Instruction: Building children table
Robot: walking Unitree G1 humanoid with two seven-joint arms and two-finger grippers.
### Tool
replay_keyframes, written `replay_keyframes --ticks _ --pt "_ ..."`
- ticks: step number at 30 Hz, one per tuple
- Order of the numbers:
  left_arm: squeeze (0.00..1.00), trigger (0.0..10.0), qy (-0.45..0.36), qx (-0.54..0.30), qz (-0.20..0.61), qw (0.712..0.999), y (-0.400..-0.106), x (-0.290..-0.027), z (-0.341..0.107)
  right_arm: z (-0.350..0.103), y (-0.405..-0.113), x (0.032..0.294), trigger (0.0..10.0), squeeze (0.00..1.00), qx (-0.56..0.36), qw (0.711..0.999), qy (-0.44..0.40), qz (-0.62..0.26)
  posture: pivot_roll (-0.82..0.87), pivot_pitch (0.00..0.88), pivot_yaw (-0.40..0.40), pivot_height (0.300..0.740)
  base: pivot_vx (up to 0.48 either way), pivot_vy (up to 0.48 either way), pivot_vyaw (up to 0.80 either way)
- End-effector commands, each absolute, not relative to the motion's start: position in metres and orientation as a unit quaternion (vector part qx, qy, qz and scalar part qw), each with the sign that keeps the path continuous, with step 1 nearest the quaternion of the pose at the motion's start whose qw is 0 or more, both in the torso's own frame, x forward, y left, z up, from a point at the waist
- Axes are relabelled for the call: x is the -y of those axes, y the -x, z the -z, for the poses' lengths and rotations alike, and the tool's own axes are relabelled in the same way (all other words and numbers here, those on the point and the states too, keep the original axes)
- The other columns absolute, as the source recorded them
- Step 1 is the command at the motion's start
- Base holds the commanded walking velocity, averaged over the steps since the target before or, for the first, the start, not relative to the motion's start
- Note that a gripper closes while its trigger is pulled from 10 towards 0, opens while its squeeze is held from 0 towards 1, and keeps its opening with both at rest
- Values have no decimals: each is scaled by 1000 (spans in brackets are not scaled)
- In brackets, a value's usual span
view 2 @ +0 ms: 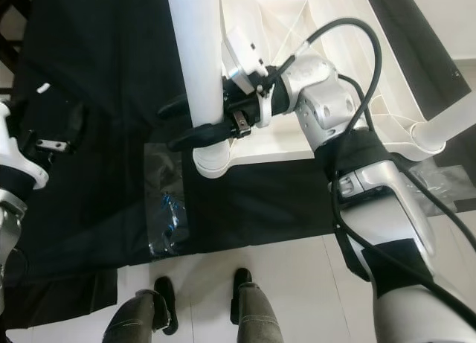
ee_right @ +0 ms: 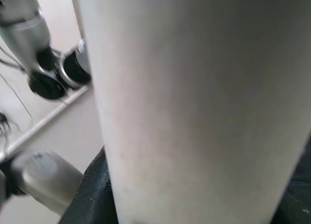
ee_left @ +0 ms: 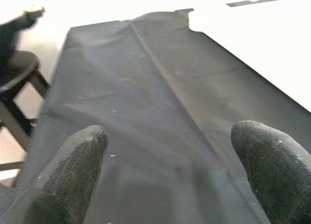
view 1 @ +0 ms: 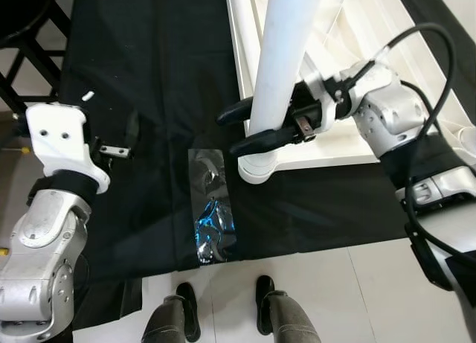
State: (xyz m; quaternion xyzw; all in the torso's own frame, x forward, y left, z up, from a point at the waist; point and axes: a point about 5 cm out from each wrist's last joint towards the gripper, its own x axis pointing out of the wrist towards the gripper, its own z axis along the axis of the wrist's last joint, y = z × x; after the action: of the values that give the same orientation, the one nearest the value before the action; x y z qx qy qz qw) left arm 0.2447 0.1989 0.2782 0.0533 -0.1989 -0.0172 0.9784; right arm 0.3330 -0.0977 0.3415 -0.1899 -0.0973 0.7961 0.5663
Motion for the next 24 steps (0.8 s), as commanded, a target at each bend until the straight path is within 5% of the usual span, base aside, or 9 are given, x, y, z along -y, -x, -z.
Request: replay_keyframes --ticks 1,7,18,24 --pt "0 10000 -58 193 16 979 -238 -201 -277 -311 -336 96 10000 0 18 564 161 -810 86 492 -62 740 0 0 0" --pt "0 10000 -58 185 11 981 -234 -203 -276 -312 -332 93 10000 0 12 548 150 -823 105 500 -69 740 0 0 0" --pt "0 10000 -53 173 15 983 -236 -201 -279 -309 -324 85 10000 0 -4 483 290 -826 97 505 -64 740 0 0 0" --pt "0 10000 -47 172 16 984 -235 -199 -278 -316 -325 83 10000 0 4 479 300 -825 81 500 -78 740 0 0 0"
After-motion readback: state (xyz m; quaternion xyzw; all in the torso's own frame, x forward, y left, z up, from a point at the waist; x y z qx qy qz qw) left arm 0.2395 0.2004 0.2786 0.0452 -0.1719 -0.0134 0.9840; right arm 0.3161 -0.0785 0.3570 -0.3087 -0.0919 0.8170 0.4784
